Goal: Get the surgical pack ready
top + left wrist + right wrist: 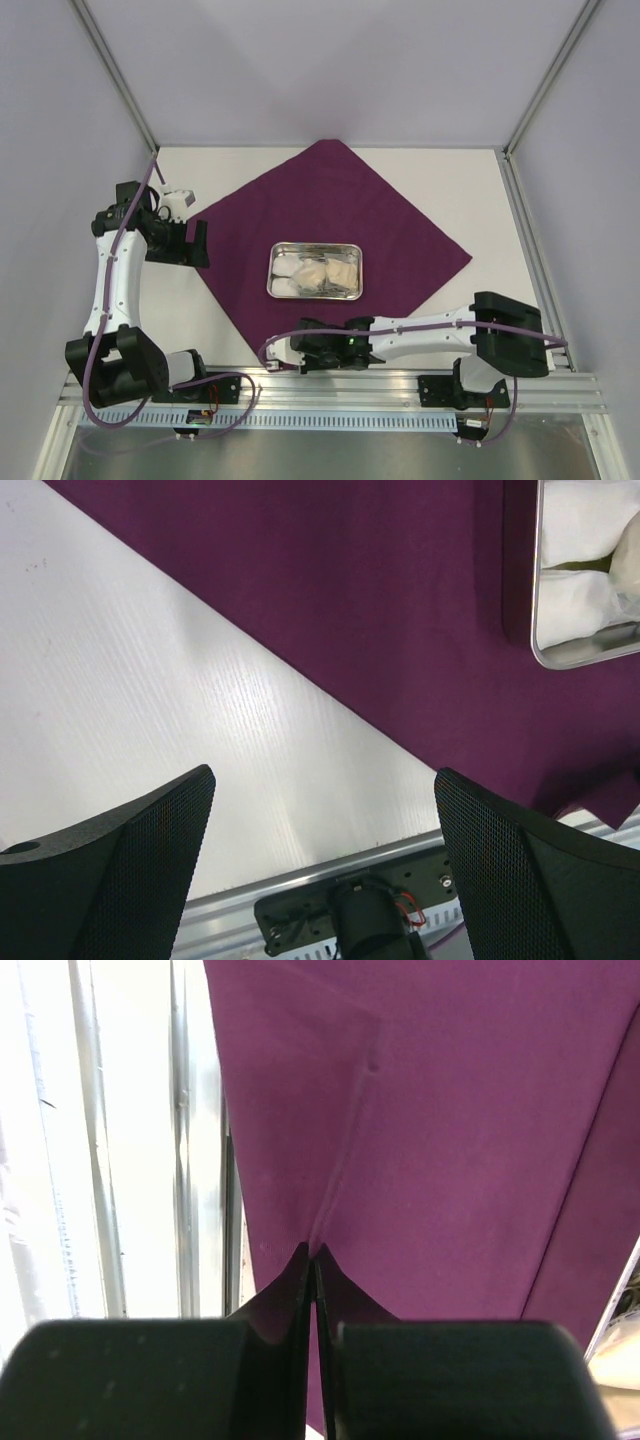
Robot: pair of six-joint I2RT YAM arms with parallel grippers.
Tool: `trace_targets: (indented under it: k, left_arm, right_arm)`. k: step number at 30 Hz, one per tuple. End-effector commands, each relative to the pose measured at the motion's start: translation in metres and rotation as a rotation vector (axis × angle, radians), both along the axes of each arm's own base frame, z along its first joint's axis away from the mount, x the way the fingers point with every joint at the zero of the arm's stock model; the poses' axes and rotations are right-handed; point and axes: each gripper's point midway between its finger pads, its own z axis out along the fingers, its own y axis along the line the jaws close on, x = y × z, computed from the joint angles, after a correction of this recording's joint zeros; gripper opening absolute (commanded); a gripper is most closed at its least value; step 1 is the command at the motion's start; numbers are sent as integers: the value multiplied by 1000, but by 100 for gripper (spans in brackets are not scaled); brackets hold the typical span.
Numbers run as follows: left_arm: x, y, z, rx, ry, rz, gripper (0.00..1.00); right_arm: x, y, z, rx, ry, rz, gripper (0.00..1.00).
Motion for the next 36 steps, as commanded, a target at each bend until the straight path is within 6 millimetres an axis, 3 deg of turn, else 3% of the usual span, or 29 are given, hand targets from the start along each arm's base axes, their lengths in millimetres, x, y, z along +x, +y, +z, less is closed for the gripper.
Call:
trace_targets:
  k: [1, 6, 12, 14, 17, 21, 26, 27, 28, 29, 31, 32, 33, 34, 36]
  left_arm:
    - [11, 2, 11, 1, -54, -19, 100]
    - [12, 2, 15, 2, -63, -19, 100]
    - [12, 2, 18, 2, -67, -21, 100]
    - [11, 1, 19, -1, -68, -22, 100]
    - [13, -1, 22, -11, -76, -29, 100]
    - [22, -4, 29, -42, -88, -38, 95]
    - [36, -16, 33, -64, -89, -82, 94]
    - [41, -17, 33, -56, -86, -95, 94]
    - [44, -19, 33, -43, -82, -104, 94]
    - [47, -25, 33, -38, -81, -132, 94]
    - [58, -31, 34, -31, -82, -158, 94]
    - [68, -33, 35, -32, -82, -165, 94]
    - [72, -36, 35, -33, -80, -169, 94]
    - [77, -39, 36, -30, -80, -180, 94]
    - [91, -46, 37, -28, -81, -203, 94]
  right_arm:
    - [15, 13, 12, 42, -38, -29, 1]
    - [21, 18, 35, 150, 16, -77, 0]
    - [18, 17, 43, 237, 70, -122, 0]
    - [27, 10, 42, 261, 98, -197, 1]
    - [52, 11, 64, 387, 125, -279, 1]
    - [107, 1, 86, 507, 91, -433, 1]
    - [172, -8, 96, 602, 103, -607, 0]
    - [191, -19, 95, 607, 102, -663, 0]
    - [210, -13, 114, 667, 79, -676, 0]
    - [220, -14, 105, 649, 94, -701, 0]
    - [256, -23, 117, 680, 74, -773, 1]
    - [274, -33, 110, 672, 82, -814, 1]
    - [284, -36, 107, 672, 84, -835, 0]
    - [297, -35, 118, 709, 93, -865, 1]
    - [319, -44, 107, 702, 109, -918, 0]
